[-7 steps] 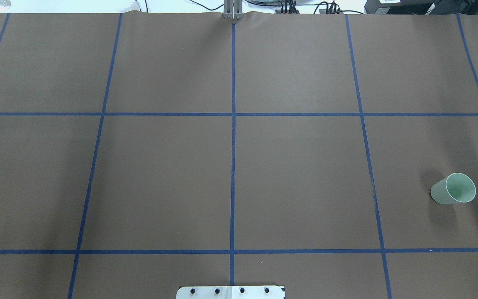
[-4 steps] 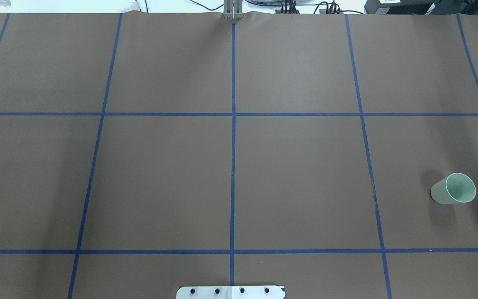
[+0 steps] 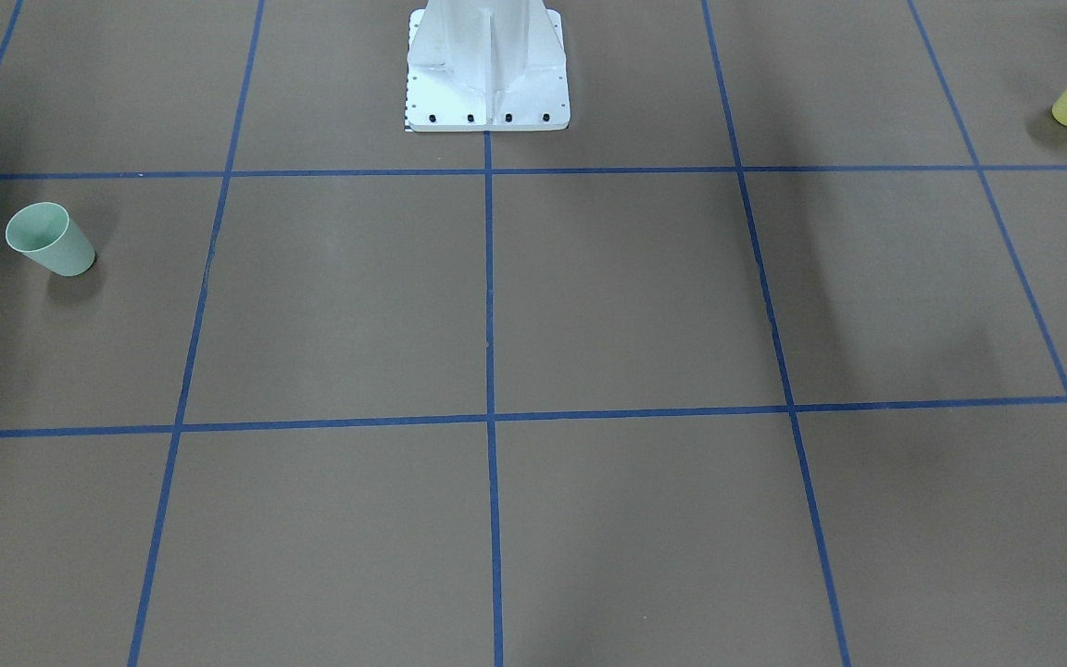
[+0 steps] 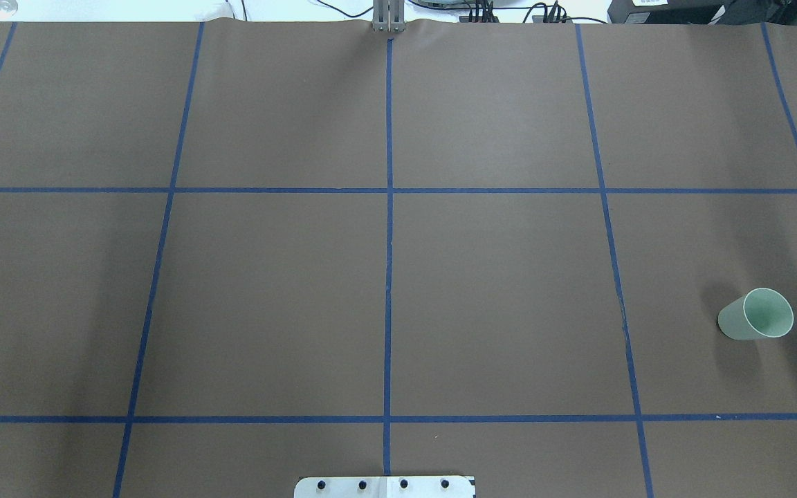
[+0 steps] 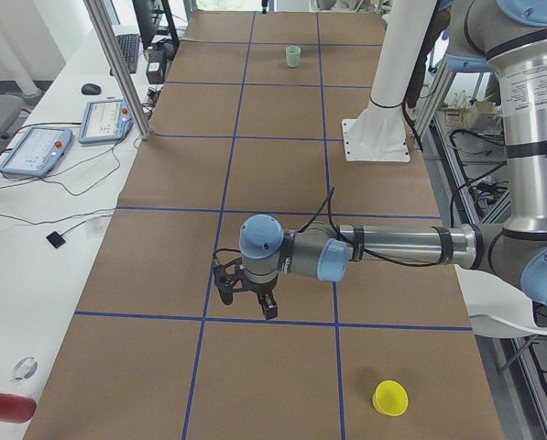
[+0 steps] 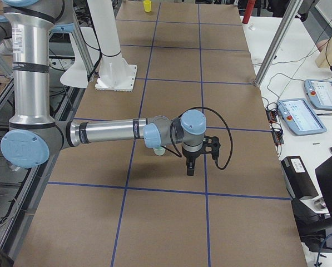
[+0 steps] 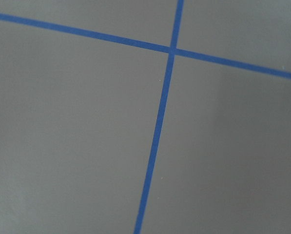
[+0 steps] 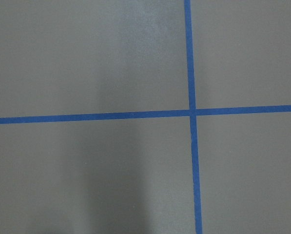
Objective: Transfer and stack yellow cup on green cup
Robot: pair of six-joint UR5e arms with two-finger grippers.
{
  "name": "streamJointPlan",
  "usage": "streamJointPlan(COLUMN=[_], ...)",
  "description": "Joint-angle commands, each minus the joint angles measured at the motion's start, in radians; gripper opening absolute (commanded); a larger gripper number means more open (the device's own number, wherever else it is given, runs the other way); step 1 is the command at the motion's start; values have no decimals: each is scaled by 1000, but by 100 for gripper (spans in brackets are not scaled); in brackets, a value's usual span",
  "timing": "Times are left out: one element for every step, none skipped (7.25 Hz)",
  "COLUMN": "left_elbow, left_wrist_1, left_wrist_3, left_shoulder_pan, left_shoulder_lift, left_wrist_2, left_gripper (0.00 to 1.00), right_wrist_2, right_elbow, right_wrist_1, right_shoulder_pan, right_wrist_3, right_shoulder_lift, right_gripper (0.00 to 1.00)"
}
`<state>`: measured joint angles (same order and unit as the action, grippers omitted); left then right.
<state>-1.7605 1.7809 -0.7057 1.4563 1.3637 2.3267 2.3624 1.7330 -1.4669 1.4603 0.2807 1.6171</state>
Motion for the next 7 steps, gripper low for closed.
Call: streamJointPlan(left_elbow=[1, 4, 1, 3, 3, -22, -48], left_wrist_1=[99, 100, 98, 50, -91, -271, -442], left_wrist_3=[-446, -648, -855, -1044, -1292, -1535, -1655], left_shoulder_pan=[-156, -245, -342, -466, -579, -668, -701], left_shoulder_lift=[-52, -70, -125, -159, -164, -158, -166], left_wrist_2=[-276, -444, -583, -692, -755, -768, -764], left_gripper=[100, 100, 100, 100, 100, 100, 100], right_wrist_2=[-14, -21, -18, -18, -14, -9, -11], right_elbow=[29, 40, 46, 51, 59, 65, 68], right_wrist_1=[5, 5, 5, 13, 43, 46, 46], right_shoulder_pan=[-66, -77, -86, -106, -110, -115, -139], right_wrist_3=[40, 40, 40, 40, 41, 40, 41], right_shoulder_lift=[-11, -11, -11, -11, -9, -9, -6], right_gripper=[100, 100, 100, 100, 100, 100, 100])
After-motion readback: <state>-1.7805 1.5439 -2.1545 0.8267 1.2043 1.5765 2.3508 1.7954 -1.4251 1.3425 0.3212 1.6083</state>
